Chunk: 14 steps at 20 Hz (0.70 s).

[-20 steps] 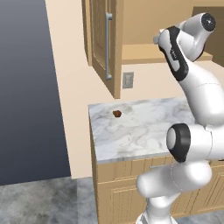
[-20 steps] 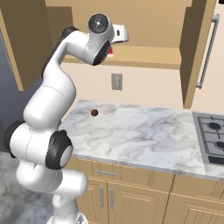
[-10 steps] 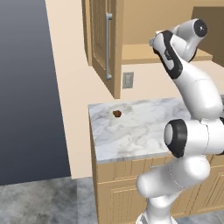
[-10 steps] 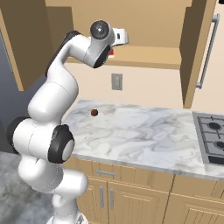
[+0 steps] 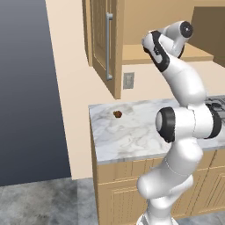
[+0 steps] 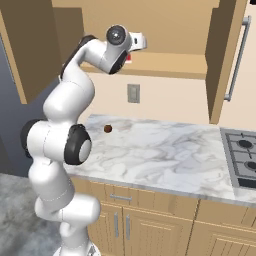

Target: Pick the honey bottle and bar from the counter and place them in the cabinets closest to them.

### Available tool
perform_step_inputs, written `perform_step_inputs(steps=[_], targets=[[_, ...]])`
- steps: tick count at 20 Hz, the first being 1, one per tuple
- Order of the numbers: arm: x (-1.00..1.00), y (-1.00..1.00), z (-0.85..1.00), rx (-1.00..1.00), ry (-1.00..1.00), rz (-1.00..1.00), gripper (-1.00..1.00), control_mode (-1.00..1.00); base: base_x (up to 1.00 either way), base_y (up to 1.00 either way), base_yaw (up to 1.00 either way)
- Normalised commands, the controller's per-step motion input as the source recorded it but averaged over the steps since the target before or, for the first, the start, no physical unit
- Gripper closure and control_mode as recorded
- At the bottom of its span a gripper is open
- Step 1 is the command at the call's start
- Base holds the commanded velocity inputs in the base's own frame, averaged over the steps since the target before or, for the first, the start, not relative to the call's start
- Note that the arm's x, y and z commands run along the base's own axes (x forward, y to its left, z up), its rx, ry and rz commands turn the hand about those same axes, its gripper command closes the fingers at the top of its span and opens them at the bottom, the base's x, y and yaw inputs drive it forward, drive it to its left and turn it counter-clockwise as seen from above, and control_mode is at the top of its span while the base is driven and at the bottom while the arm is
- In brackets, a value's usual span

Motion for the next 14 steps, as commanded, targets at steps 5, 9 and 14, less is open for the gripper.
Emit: perform_step_inputs(steps=[5,9,14], targets=[[0.51,0.03,-0.05,0.0,0.0,0.0,1.0,-1.0,0.0,0.0,0.0],[0.55,0.05,-0.04,0.0,0.0,0.0,1.0,-1.0,0.0,0.0,0.0],[0.53,0.06,-0.04,0.0,0.0,0.0,-1.0,-1.0,0.0,0.0,0.0]])
